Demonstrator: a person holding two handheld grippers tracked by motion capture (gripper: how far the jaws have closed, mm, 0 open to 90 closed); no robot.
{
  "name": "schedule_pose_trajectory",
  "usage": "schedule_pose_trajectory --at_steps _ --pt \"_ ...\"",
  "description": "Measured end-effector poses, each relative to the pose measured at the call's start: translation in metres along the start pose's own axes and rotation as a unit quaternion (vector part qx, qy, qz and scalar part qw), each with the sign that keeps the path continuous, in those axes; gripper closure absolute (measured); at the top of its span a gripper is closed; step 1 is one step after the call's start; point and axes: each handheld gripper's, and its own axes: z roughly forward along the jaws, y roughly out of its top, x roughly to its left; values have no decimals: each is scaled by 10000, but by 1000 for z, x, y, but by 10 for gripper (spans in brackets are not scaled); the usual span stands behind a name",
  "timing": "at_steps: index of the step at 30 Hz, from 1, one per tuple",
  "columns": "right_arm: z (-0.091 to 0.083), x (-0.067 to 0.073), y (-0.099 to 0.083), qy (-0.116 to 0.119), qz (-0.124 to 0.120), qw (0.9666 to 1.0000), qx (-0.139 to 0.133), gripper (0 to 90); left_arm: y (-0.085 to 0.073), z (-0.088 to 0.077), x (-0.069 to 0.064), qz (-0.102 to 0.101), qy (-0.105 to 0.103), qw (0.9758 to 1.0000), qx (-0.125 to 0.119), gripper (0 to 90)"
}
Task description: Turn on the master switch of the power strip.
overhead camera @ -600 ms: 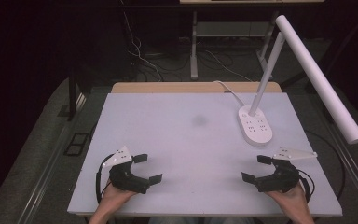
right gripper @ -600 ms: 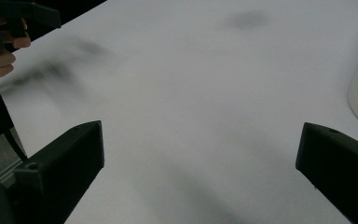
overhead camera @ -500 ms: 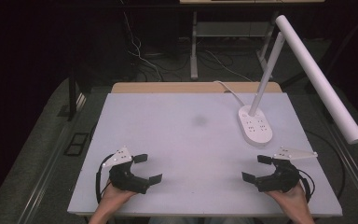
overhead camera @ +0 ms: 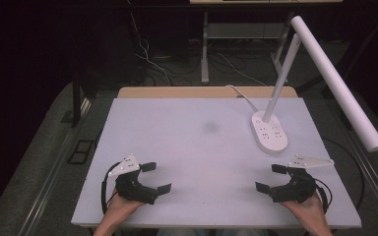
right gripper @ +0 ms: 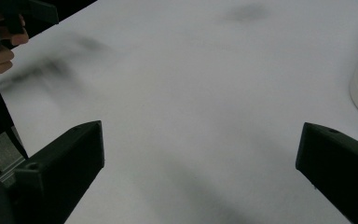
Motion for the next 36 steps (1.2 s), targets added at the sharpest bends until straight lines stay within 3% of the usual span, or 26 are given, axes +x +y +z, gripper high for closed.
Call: schedule_pose_trajectory --at_steps 36 --pt "13 -1 16 -63 -117 9993 337 4 -1 1 2 1 -21 10000 89 0"
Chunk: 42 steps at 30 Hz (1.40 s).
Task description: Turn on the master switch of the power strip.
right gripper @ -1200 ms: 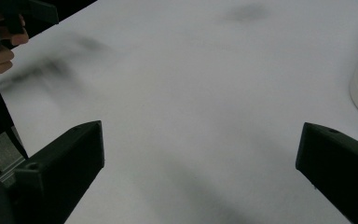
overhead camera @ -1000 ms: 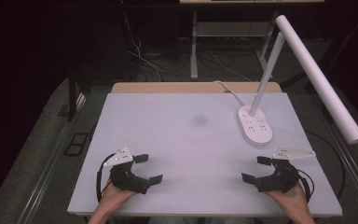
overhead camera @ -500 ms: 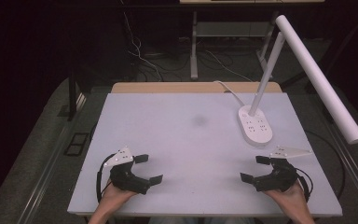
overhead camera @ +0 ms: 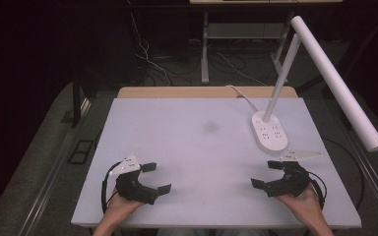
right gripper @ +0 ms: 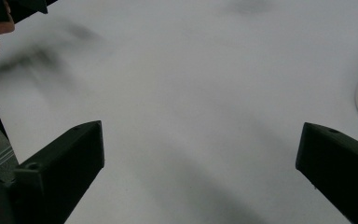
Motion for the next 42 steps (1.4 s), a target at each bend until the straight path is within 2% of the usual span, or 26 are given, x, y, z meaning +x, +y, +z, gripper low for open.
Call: schedule_pose_trajectory --at_steps 10,15,31,42 --pt "1 -4 9 -7 -36 10000 64 4 0 1 -1 24 -11 10000 60 0" --pt "2 -6 16 -22 -59 9999 100 4 0 0 0 -4 10 10000 8 0" --pt "15 -9 45 -167 -441 9983 344 4 0 1 0 -7 7 10000 25 0" --pt "19 -14 60 -290 -561 9972 396 4 -1 3 -1 20 -2 10000 66 0"
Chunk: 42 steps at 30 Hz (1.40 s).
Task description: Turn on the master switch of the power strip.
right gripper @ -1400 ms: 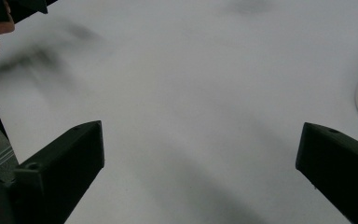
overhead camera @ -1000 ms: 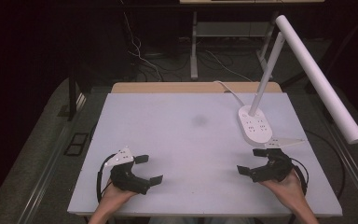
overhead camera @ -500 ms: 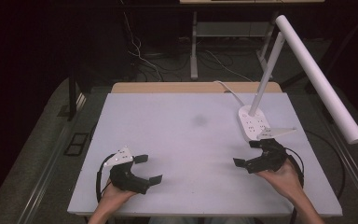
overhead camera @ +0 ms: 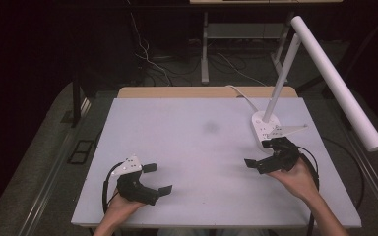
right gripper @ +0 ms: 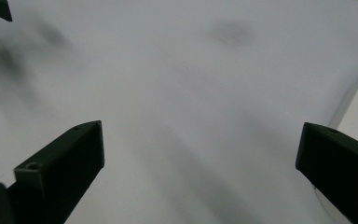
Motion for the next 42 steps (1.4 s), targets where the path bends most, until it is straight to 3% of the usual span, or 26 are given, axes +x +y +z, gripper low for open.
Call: schedule_pose_trajectory --at_steps 31,42 --pt "2 -24 44 -151 -100 9998 88 4 -1 2 0 28 -17 10000 75 2" --pt "6 -37 52 -345 -119 9991 201 4 -1 2 1 31 2 10000 47 2"
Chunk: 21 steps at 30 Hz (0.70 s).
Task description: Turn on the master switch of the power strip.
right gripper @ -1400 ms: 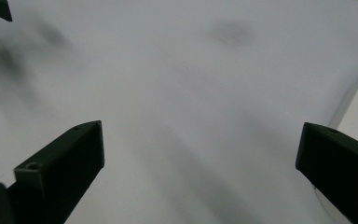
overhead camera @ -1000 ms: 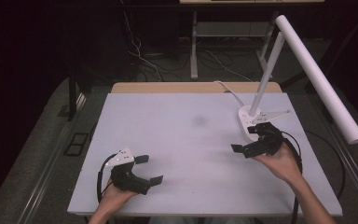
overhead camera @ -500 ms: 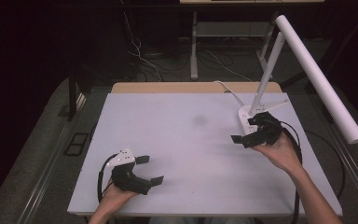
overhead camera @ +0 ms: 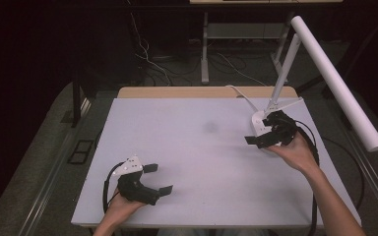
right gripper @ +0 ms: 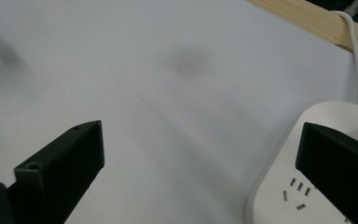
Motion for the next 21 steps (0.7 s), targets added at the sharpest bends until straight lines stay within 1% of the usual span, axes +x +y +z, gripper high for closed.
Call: schedule_pose_trajectory --at_steps 2,6,11,13,19,20,21 --pt "0 -1 1 -4 -5 10000 10 5 0 0 0 0 1 10000 2 2" --pt "2 -6 4 -84 -42 9999 72 5 0 -1 0 0 4 10000 -1 2" --pt "3 -10 9 -101 -34 9999 65 5 0 -1 0 -6 10 10000 -4 2" --pt "5 -13 12 -152 -67 9998 118 4 0 -1 1 -6 13 10000 -11 2" --pt "8 -19 18 -213 -23 9996 185 5 0 -2 1 -2 21 10000 -12 2" --pt "9 -23 20 -256 -34 9995 204 5 0 -2 1 -11 25 10000 -25 2" --pt "9 -23 21 -256 6 9994 211 5 0 -2 1 -11 25 10000 -25 2"
